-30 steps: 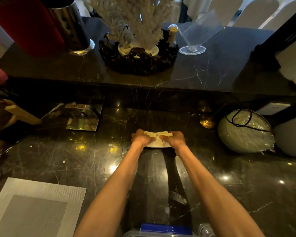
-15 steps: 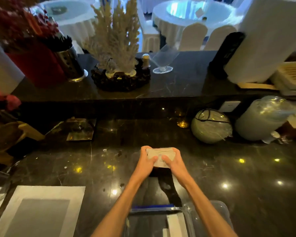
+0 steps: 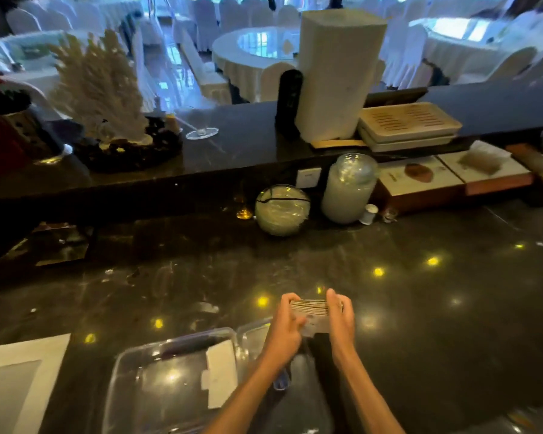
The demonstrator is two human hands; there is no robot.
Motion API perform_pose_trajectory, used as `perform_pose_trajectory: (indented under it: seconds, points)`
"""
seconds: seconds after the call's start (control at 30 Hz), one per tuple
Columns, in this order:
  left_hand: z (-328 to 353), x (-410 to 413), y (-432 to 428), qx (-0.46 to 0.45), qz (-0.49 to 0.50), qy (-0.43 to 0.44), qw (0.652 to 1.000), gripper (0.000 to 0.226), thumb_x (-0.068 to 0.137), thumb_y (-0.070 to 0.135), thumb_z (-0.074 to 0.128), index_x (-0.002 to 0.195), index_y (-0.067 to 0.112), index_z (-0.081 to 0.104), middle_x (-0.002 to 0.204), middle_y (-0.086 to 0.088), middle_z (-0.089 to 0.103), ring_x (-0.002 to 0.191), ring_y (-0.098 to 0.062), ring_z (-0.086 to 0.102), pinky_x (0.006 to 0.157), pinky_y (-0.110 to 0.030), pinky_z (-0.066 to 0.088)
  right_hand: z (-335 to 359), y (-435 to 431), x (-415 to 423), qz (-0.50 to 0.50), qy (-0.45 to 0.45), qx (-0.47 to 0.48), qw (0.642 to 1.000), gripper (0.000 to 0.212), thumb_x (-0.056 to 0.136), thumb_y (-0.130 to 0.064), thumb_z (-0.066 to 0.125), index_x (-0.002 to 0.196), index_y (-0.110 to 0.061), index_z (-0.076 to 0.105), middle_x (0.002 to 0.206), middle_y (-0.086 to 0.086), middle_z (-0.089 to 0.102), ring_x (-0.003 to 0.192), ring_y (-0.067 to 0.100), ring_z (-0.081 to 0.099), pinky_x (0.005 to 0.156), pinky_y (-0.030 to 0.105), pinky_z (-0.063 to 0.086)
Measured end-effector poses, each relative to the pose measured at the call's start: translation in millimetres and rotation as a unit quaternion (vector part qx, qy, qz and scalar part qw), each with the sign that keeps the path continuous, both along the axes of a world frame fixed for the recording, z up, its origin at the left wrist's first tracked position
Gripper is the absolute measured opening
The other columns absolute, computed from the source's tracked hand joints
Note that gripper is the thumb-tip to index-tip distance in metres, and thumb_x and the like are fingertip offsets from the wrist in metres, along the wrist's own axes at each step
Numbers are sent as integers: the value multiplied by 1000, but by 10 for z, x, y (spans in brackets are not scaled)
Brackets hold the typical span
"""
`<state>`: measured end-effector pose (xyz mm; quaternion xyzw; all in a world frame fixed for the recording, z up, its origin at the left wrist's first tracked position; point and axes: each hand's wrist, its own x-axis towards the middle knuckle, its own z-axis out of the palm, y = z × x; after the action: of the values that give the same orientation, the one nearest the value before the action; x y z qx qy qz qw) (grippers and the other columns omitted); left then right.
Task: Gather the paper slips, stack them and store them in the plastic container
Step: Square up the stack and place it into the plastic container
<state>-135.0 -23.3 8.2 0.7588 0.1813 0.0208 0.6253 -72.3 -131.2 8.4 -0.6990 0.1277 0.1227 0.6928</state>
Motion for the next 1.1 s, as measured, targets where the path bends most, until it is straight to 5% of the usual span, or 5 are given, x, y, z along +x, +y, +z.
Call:
perform_pose_trajectory:
  seconds: [0.17, 0.3, 0.5, 0.67, 1.1]
  points:
    - [-436, 189, -946, -25, 25, 22, 999, 47, 95, -2, 48, 113, 41, 42, 118, 3, 54, 107, -3, 58, 93, -18, 49, -507, -807, 173, -14, -10, -59, 998, 26, 99, -39, 47, 106, -16, 57, 92, 2, 64, 80, 14, 63, 64, 21, 47]
    - [-752, 327, -1380, -44, 50, 17, 998, 42, 94, -5, 49, 122, 26, 45, 120, -2, 57, 114, -17, 58, 101, -27, 48, -866, -1225, 312, -13, -51, -100, 994, 18, 98, -47, 43, 97, -35, 57, 93, -1, 65, 82, 7, 65, 64, 17, 51]
    - [-1198, 275, -1681, -39, 47, 43, 997, 54, 94, 0, 52, 126, 41, 40, 125, 28, 49, 118, 5, 52, 94, -6, 42, -1323, -1557, 342, 36, -86, -156, 983, 17, 102, -32, 42, 101, -26, 58, 97, 2, 62, 91, 16, 62, 74, 24, 54]
    - [-1290, 302, -1766, -70, 96, 34, 992, 39, 96, 46, 49, 130, 26, 51, 138, 17, 50, 131, -4, 48, 111, -31, 42, -1437, -1621, 371, 60, -108, -151, 981, 26, 103, -29, 41, 117, -22, 61, 112, -4, 66, 105, 5, 62, 85, 12, 49]
    - [-1324, 592, -1860, -41, 221, -16, 974, 28, 99, 22, 36, 96, 20, 64, 101, 0, 70, 102, -14, 65, 96, -40, 52, -1415, -1777, 399, 143, -105, -108, 978, 48, 105, -24, 33, 152, -29, 26, 153, -17, 32, 141, -9, 27, 112, 9, 25]
